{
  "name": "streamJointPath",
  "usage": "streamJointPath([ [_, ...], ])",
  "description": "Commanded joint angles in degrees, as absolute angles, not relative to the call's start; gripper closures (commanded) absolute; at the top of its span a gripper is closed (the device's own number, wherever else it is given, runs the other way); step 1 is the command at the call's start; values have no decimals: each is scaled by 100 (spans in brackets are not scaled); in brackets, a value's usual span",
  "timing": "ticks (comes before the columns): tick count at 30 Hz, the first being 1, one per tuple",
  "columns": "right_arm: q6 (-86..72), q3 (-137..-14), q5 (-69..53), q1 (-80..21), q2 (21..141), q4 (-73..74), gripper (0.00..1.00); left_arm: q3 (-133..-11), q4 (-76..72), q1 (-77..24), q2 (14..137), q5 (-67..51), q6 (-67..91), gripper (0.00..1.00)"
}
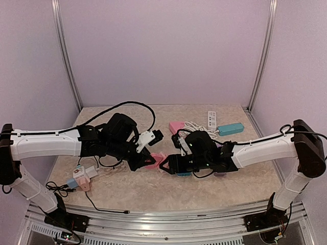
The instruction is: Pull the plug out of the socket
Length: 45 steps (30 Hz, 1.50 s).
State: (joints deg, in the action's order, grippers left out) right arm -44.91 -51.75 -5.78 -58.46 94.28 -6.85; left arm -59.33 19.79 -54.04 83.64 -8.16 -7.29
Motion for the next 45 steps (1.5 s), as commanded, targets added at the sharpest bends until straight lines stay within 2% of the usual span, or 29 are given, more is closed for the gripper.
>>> streamJointPath([
  [1,-4435,-5282,-339,-5924,9299,-201,100,-6018,2067,-5278,8384,-397,-678,100],
  [15,-4988,-5162,-35,-5705,9339,200,100,-5787,1829,-5308,7903,-1800,-861,100],
  [37,-4499,-5050,54,-5700,8820,18,100,-5884,1912,-5313,8079,-1568,-809,100],
  [45,-4362,-5083,828,-5525,8178,619,100,-5976,1682,-5203,7926,-1582,-130,100],
])
